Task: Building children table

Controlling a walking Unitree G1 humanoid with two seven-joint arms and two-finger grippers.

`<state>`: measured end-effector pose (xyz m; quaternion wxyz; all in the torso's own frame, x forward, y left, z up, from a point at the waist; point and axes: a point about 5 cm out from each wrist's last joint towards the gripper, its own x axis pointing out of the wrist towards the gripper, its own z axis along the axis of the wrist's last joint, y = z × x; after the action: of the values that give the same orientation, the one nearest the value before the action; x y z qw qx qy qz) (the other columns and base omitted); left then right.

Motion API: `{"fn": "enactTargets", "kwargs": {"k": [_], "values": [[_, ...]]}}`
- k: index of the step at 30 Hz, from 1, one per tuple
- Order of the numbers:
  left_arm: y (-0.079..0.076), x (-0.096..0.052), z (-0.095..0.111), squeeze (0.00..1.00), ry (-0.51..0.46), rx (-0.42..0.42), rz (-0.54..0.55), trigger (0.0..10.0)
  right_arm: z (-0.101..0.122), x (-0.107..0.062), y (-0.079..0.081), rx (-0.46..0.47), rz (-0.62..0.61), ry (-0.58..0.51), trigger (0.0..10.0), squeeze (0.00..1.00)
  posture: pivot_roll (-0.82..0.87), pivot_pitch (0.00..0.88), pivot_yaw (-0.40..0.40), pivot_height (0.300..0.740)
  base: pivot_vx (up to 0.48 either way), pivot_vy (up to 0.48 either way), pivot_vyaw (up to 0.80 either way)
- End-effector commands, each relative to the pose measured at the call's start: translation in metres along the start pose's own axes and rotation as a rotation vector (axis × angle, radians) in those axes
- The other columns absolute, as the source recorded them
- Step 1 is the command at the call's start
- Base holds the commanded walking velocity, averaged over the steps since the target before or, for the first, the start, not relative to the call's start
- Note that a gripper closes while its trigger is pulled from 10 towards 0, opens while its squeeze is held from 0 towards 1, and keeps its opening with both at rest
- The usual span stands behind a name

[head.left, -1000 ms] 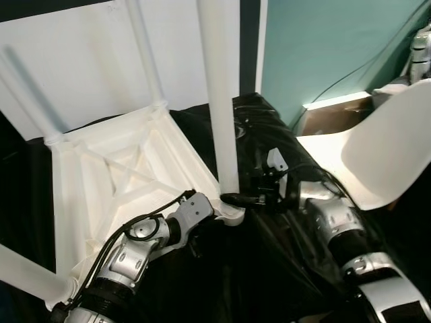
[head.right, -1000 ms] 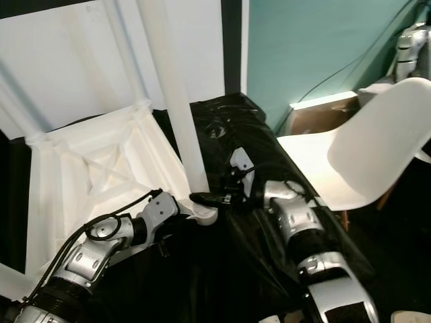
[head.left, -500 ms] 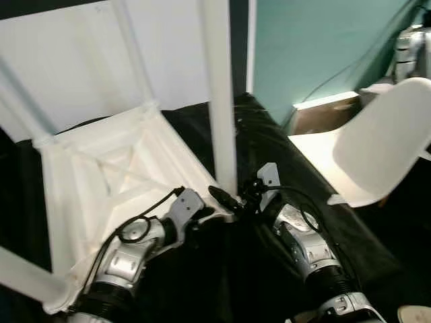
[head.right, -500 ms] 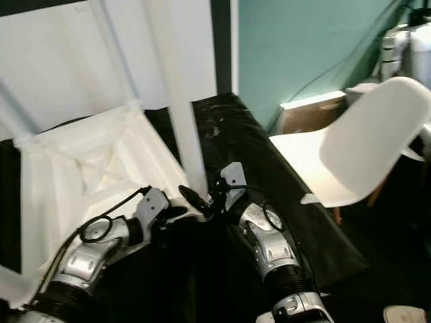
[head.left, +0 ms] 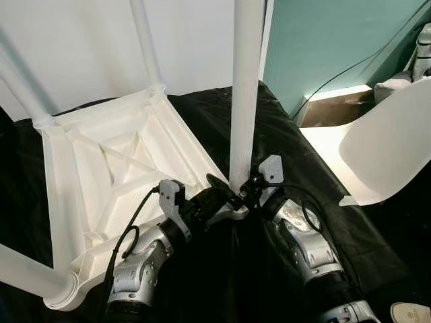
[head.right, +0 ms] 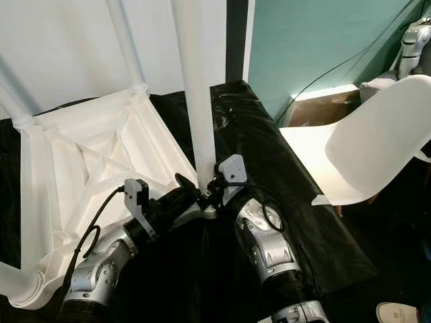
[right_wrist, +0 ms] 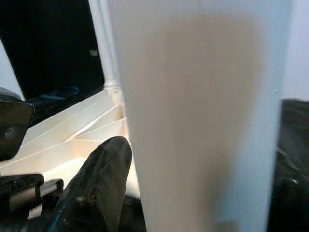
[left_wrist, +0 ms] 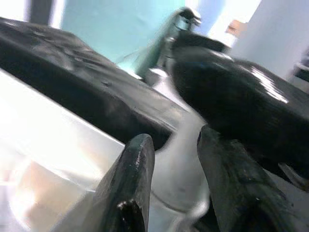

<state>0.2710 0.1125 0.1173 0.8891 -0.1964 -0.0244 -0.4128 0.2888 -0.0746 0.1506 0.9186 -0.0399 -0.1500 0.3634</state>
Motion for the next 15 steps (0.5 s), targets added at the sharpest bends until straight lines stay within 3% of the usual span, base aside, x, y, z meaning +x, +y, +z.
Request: {"fn": "enactTargets", "kwargs": {"k": [1,9,15], "values": [[0.013,-0.002,0.018,0.0,-0.117,0.048,0.22,10.0,-0.011,-0.015,-0.003,-0.003,-0.04,0.059,10.0,0.0,0.04,0.0,0.023,0.74,0.0,0.0,0.0],[0.005,-0.006,0.015,0.0,-0.173,0.053,0.311,10.0,-0.011,-0.033,-0.01,0.046,-0.099,0.097,10.0,0.0,0.03,0.0,0.029,0.74,0.0,0.0,0.0],[0.004,-0.011,0.013,0.0,-0.147,0.128,0.401,10.0,-0.004,-0.047,-0.015,0.051,-0.118,0.115,10.0,0.0,0.02,0.0,0.035,0.74,0.0,0.0,0.0]]}}
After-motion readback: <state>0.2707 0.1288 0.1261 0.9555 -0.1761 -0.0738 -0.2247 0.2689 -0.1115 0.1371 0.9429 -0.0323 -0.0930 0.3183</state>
